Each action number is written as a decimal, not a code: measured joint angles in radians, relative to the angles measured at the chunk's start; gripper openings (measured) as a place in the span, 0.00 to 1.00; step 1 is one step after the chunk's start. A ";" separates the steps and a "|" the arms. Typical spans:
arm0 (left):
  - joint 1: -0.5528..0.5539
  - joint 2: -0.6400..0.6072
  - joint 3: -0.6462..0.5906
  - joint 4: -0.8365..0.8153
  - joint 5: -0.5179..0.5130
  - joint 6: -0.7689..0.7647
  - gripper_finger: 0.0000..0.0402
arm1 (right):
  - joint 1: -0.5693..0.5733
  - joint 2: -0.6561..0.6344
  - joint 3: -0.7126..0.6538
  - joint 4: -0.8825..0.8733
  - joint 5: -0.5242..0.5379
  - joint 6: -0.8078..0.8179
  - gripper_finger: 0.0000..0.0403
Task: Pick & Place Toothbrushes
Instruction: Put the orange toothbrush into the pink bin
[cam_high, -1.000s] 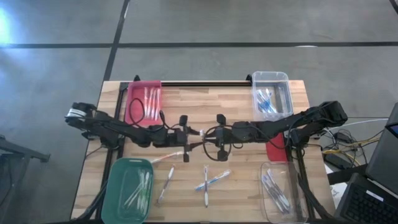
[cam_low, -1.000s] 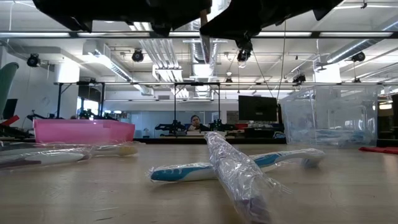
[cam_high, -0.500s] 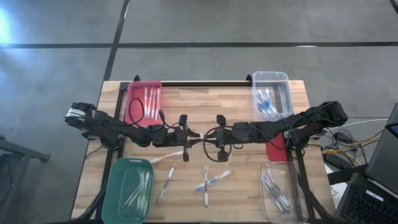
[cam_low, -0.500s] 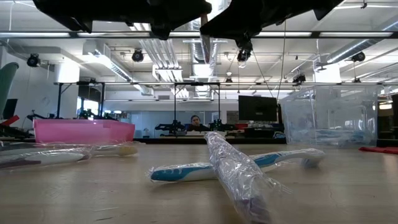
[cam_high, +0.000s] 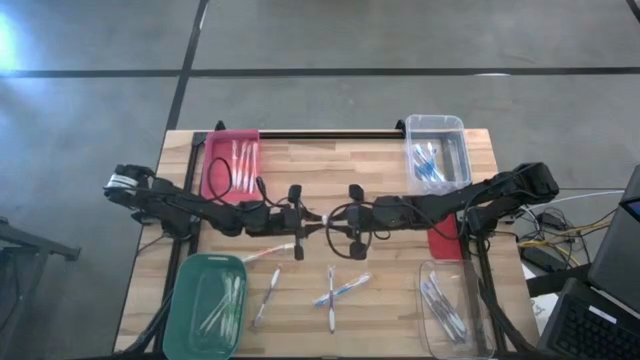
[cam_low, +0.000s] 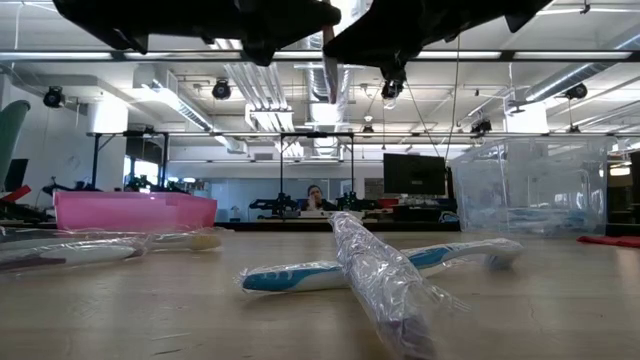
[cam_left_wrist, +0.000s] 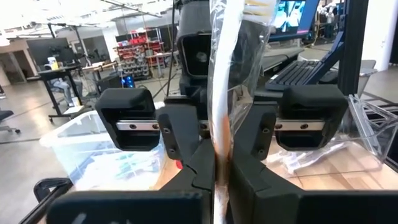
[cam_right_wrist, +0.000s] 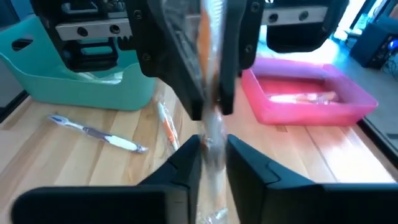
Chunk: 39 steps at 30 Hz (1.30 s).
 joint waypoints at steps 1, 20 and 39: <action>0.000 0.000 0.000 -0.005 0.001 0.000 0.05 | 0.000 -0.003 0.000 -0.009 0.002 0.007 0.17; 0.118 -0.380 0.187 -1.083 -0.589 -0.534 0.06 | -0.012 -0.081 -0.014 -0.313 0.118 0.181 0.52; 0.657 -0.405 0.480 -1.849 -0.308 -0.894 0.06 | -0.036 -0.077 -0.021 -0.322 0.111 0.215 0.54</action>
